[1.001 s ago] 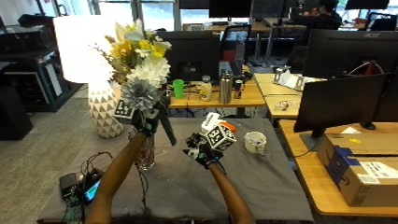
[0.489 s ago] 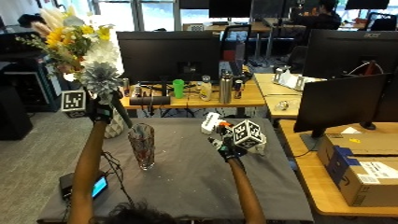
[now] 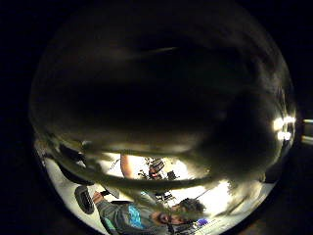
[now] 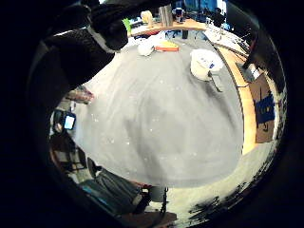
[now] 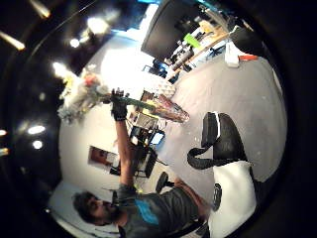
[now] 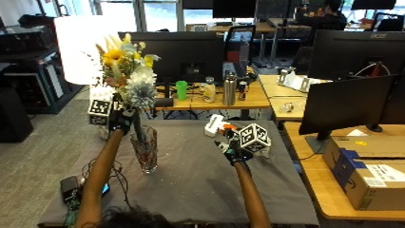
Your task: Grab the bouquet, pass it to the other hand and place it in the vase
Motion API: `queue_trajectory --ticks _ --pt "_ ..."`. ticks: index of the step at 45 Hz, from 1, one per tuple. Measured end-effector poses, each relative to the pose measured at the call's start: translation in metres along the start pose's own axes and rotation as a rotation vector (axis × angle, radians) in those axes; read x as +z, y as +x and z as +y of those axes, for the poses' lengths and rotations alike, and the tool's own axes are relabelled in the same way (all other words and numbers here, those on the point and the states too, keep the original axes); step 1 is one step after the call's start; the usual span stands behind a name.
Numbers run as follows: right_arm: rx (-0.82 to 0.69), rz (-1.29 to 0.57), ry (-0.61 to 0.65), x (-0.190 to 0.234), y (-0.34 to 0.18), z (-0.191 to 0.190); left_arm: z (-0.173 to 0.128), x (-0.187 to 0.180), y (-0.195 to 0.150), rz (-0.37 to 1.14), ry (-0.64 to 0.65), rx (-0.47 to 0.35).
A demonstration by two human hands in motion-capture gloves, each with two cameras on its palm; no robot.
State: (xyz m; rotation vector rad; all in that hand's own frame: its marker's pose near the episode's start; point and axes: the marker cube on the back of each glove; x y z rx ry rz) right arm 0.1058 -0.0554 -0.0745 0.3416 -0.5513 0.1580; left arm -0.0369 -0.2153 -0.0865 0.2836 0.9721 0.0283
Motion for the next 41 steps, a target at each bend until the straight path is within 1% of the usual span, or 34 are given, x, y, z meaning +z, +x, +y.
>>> queue_trajectory --ticks 1,2,3,6,12,15,19,22,24,27,30,37,41 --pt "0.002 0.0 0.001 -0.001 0.001 0.001 0.003 0.003 -0.004 0.014 -0.009 -0.072" --pt "0.003 0.0 0.004 -0.002 0.002 0.001 0.005 0.006 -0.009 0.019 -0.016 -0.124" --pt "0.004 0.0 0.008 -0.004 0.003 0.002 0.006 0.007 -0.013 0.013 -0.021 -0.156" --pt "0.004 0.001 0.022 -0.009 0.007 0.003 0.01 0.009 -0.02 -0.045 -0.029 -0.212" --pt "0.022 0.002 0.048 -0.017 0.017 0.004 0.02 0.007 -0.022 -0.216 -0.078 -0.289" --pt "0.03 -0.009 0.054 -0.021 0.017 0.006 0.021 0.003 -0.03 -0.338 -0.109 -0.291" --pt "0.034 -0.011 0.059 -0.022 0.02 0.007 0.027 -0.004 -0.032 -0.581 -0.138 -0.282" --pt "0.032 -0.006 0.059 -0.022 0.019 0.008 0.03 -0.016 -0.031 -0.732 -0.098 -0.247" --pt "0.033 -0.005 0.056 -0.022 0.018 0.008 0.03 -0.026 -0.03 -0.773 -0.046 -0.226" --pt "0.034 -0.003 0.057 -0.022 0.017 0.007 0.029 -0.042 -0.027 -0.779 0.02 -0.217" --pt "0.029 -0.004 0.06 -0.022 0.015 0.006 0.03 -0.058 -0.027 -0.75 0.063 -0.219" --pt "0.016 -0.023 0.057 -0.018 0.006 0.003 0.041 -0.084 -0.029 -0.625 0.111 -0.23" --pt "0.016 -0.014 0.056 -0.014 0.004 0.002 0.045 -0.09 -0.031 -0.602 0.118 -0.237"
